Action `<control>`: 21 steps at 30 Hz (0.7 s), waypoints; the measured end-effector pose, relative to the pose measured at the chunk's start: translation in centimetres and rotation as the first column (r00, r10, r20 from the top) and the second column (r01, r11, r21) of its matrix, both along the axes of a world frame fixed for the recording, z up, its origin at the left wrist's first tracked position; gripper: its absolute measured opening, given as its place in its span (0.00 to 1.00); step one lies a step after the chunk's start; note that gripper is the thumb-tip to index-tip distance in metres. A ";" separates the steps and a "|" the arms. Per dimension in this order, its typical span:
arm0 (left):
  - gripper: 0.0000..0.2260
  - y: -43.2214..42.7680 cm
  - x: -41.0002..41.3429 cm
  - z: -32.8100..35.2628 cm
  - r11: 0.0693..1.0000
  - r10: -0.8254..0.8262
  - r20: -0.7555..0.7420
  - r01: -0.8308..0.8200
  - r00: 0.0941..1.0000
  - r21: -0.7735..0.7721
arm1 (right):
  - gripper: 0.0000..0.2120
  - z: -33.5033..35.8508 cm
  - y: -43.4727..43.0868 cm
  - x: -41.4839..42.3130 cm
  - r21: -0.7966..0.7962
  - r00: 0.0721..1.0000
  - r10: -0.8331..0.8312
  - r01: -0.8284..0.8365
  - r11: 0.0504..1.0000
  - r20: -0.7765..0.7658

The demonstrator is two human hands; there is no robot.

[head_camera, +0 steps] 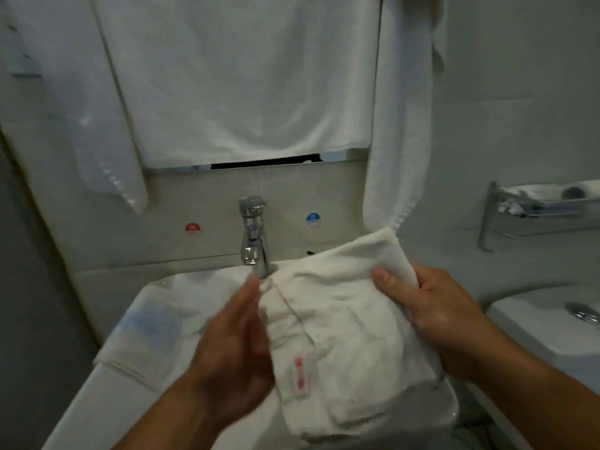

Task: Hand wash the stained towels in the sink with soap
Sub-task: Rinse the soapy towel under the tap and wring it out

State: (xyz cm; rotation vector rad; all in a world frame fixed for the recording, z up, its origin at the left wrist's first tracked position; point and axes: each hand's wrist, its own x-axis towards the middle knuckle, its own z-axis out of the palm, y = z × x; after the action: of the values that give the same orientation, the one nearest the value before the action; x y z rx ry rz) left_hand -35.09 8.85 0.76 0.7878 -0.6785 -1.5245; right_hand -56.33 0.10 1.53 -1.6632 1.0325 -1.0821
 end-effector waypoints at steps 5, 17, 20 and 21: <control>0.18 -2.6 -5.6 -3.1 0.976 0.130 0.508 -0.201 0.852 0.087 | 0.14 -3.4 -2.7 -4.7 0.317 0.985 -0.057 0.107 0.943 -0.163; 0.36 -13.1 -9.3 -0.2 0.972 0.220 0.843 -0.187 0.491 -0.145 | 0.20 -1.0 -12.6 -8.0 0.114 0.998 -0.063 0.063 0.992 -0.008; 0.34 -17.1 -9.6 -0.2 0.969 0.224 0.931 -0.170 0.287 -0.181 | 0.22 -2.3 -16.7 -6.4 0.070 0.990 -0.081 0.090 0.993 -0.114; 0.33 -18.0 -9.8 -1.0 0.976 0.182 0.957 -0.162 0.226 -0.147 | 0.22 -3.2 -17.5 -5.9 0.063 0.977 -0.079 0.093 0.994 -0.200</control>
State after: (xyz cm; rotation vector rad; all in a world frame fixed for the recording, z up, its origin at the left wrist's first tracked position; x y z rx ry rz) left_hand -44.88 -9.19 -0.24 1.7895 -1.4557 -0.6126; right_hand -62.22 -17.44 -1.71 -1.7056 1.2665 -0.9371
